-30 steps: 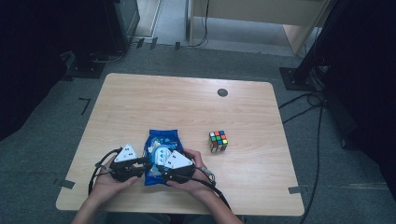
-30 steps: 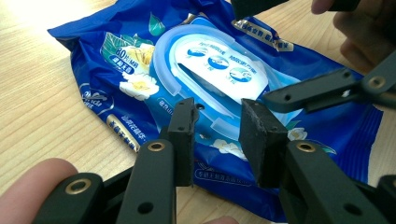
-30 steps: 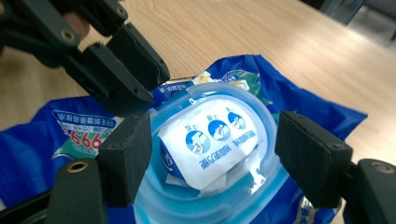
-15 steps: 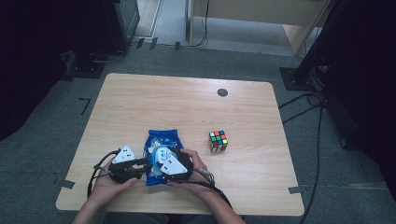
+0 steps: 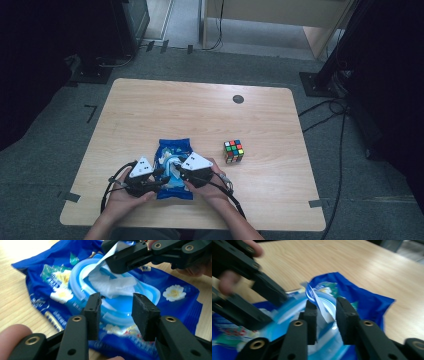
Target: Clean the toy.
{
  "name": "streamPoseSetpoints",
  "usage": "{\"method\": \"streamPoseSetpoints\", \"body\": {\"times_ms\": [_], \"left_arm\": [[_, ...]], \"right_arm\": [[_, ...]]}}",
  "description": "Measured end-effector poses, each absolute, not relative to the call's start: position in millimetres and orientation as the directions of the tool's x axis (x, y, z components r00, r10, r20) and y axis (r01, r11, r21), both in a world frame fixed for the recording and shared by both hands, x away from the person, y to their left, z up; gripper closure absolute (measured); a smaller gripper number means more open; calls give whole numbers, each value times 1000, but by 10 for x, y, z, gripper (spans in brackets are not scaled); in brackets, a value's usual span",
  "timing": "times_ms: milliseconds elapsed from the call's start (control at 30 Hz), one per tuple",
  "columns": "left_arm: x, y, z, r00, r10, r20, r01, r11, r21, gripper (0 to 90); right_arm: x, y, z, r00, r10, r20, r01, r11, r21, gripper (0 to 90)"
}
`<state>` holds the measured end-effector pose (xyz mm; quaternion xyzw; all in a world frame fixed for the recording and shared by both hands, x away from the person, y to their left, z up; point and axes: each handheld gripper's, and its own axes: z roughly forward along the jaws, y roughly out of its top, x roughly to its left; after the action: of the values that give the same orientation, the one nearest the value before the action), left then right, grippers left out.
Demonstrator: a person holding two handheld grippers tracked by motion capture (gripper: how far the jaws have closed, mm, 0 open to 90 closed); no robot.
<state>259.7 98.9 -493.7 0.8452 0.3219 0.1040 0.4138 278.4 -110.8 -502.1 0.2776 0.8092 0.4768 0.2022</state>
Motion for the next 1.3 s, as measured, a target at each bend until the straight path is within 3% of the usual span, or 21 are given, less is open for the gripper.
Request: {"method": "streamPoseSetpoints", "body": {"times_ms": [200,400,500,800,900,967,1300], "left_arm": [[2602,800,-4943,780,623,-52,430,-475,767,505],[2627,619,-4943,742,669,41,404,-496,769,451],[2640,565,-4934,745,666,37,401,-491,773,462],[2696,453,-5059,728,685,29,436,-495,751,561],[2706,477,-5085,721,692,15,445,-481,755,691],[2711,501,-5078,699,715,32,445,-468,764,876],[2696,930,-4752,708,698,-106,402,-275,873,900]], "right_arm": [[2842,-1145,-4982,-760,649,33,331,343,879,875],[2873,-1228,-4982,-738,665,116,392,283,875,893],[2885,-1262,-4981,-728,669,150,415,255,873,900],[2892,-1262,-4991,-724,669,169,430,246,869,900],[2890,-1270,-4994,-716,676,172,434,239,868,900],[2898,-1284,-4999,-712,680,176,438,234,868,900],[2892,-1328,-5003,-696,702,150,413,221,884,899]]}}
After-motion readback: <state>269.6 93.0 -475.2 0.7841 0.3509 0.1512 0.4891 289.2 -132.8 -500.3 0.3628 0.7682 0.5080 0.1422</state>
